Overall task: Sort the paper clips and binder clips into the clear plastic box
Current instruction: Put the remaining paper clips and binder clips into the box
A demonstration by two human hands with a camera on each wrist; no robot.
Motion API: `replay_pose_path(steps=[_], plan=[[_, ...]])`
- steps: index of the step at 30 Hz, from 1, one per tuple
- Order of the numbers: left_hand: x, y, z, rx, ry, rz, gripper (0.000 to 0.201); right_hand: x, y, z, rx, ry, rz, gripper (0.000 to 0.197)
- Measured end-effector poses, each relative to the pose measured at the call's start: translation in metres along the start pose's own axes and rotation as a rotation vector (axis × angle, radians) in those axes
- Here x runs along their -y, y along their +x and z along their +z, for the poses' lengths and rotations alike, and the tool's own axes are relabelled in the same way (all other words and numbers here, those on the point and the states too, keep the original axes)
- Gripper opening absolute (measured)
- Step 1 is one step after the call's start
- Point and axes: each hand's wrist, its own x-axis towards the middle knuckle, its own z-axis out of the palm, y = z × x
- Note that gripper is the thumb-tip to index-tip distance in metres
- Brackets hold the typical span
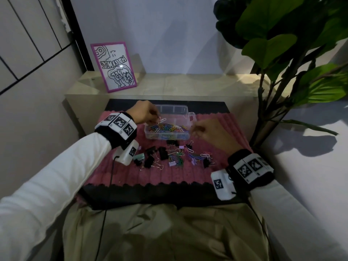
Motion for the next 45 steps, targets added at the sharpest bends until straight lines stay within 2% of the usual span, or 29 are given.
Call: replay_pose_path(steps=[3, 7, 10, 13, 14, 15, 17, 19, 20, 24, 27, 30, 34, 39, 42, 45], plan=[[-0.007, 0.002, 0.002, 0.081, 0.170, 0.000, 0.027, -0.004, -0.011, 0.003, 0.181, -0.068, 0.097, 0.019], [-0.009, 0.000, 0.009, 0.051, 0.232, 0.040, 0.035, -0.007, -0.012, 0.013, 0.377, -0.129, 0.156, 0.053], [-0.003, -0.003, 0.009, -0.040, 0.212, 0.052, 0.030, -0.007, -0.013, 0.020, 0.375, -0.243, 0.132, 0.057], [-0.005, -0.015, 0.014, -0.181, 0.189, 0.122, 0.020, -0.009, -0.018, 0.025, 0.335, -0.193, 0.126, 0.050], [-0.009, -0.021, 0.018, -0.185, 0.168, 0.160, 0.016, -0.010, -0.020, 0.026, 0.325, -0.162, 0.124, 0.047], [-0.015, -0.029, 0.025, -0.139, 0.150, 0.195, 0.015, -0.011, -0.023, 0.027, 0.312, -0.128, 0.120, 0.043], [-0.028, -0.043, 0.043, 0.084, 0.167, 0.242, 0.016, -0.014, -0.028, 0.027, 0.285, -0.042, 0.116, 0.035], [-0.037, -0.048, 0.063, 0.298, 0.259, 0.266, 0.024, -0.017, -0.030, 0.027, 0.274, 0.017, 0.110, 0.025], [-0.040, -0.048, 0.072, 0.350, 0.304, 0.271, 0.030, -0.018, -0.031, 0.026, 0.277, 0.021, 0.102, 0.022], [-0.044, -0.043, 0.090, 0.355, 0.400, 0.289, 0.032, -0.018, -0.031, 0.022, 0.271, 0.069, 0.112, 0.019], [-0.045, -0.042, 0.090, 0.356, 0.405, 0.311, 0.030, -0.018, -0.026, 0.012, 0.168, 0.250, 0.167, 0.018], [-0.043, -0.043, 0.088, 0.355, 0.333, 0.309, 0.030, -0.014, -0.019, -0.002, 0.084, 0.421, 0.190, 0.022], [-0.035, -0.045, 0.082, 0.374, 0.072, 0.197, 0.028, -0.001, -0.009, -0.014, 0.088, 0.562, 0.207, 0.017], [-0.022, -0.045, 0.063, 0.398, -0.282, 0.130, 0.024, 0.005, 0.013, -0.012, 0.055, 0.578, 0.211, 0.017], [-0.017, -0.045, 0.052, 0.343, -0.466, 0.103, 0.020, 0.011, 0.030, -0.005, -0.006, 0.425, 0.147, 0.016], [-0.013, -0.044, 0.049, 0.334, -0.485, 0.074, 0.019, 0.019, 0.048, 0.007, 0.018, 0.166, 0.093, 0.013]])
